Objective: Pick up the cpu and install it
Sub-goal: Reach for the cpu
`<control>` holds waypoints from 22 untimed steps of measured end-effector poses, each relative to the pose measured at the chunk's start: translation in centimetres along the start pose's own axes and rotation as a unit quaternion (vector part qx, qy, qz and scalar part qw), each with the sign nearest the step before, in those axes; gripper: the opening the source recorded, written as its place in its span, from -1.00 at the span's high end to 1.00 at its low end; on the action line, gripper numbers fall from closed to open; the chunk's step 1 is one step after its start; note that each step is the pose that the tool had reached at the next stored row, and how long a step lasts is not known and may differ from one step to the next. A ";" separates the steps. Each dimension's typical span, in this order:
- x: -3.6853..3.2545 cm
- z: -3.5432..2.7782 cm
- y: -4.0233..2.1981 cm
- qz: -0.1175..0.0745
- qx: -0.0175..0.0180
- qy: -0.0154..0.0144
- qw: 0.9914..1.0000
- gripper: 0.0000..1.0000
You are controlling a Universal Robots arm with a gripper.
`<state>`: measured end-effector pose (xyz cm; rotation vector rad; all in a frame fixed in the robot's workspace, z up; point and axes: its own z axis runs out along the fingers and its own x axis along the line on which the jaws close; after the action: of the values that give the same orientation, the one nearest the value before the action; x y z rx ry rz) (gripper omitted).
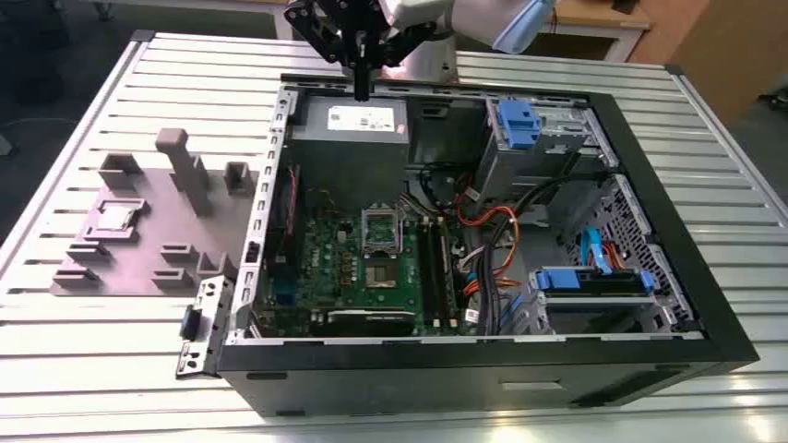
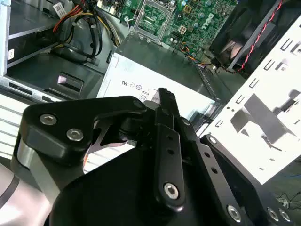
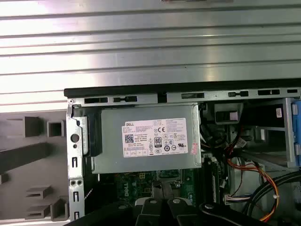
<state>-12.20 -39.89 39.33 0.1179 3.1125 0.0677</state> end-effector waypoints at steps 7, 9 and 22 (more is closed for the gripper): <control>0.08 0.00 -0.01 0.000 0.000 0.000 1.000 0.79; 0.16 0.00 -0.01 0.000 0.000 0.000 1.000 0.79; 0.75 -0.01 -0.06 0.000 0.000 0.000 1.000 0.79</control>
<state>-12.95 -39.89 39.32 0.1179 3.1125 0.0676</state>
